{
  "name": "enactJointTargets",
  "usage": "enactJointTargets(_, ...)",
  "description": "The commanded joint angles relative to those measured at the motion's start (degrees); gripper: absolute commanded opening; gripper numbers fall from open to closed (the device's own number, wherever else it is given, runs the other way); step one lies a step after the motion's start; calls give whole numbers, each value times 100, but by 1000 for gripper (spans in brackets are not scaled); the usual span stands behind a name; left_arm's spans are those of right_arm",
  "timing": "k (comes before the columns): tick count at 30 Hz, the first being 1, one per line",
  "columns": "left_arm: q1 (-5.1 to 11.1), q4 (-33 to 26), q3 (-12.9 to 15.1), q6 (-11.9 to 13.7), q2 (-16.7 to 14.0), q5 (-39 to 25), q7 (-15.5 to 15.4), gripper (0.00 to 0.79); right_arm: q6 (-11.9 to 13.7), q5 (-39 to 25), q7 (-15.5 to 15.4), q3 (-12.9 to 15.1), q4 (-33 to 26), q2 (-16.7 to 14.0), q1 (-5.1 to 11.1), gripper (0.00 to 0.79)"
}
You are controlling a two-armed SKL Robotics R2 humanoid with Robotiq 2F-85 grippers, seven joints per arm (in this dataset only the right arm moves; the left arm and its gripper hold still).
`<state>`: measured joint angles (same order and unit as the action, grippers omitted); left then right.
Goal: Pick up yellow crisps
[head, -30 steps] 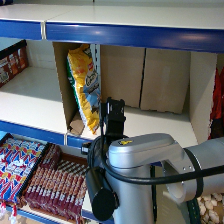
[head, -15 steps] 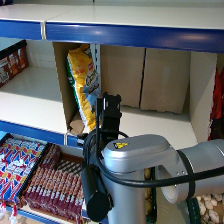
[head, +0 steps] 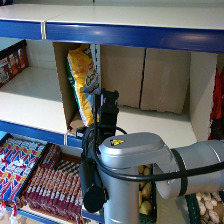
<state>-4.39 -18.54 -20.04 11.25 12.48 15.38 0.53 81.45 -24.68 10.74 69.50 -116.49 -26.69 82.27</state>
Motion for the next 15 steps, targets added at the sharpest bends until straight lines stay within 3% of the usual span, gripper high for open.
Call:
enactJointTargets(1, 0, 0, 0, 0, 0, 0, 0, 0, -50, 7, -38, -3, 93, 43, 4, 1)
enactJointTargets(15, 0, 0, 0, 0, 0, 0, 0, 0, -262, 149, -153, 11, 518, 218, -2, 0)
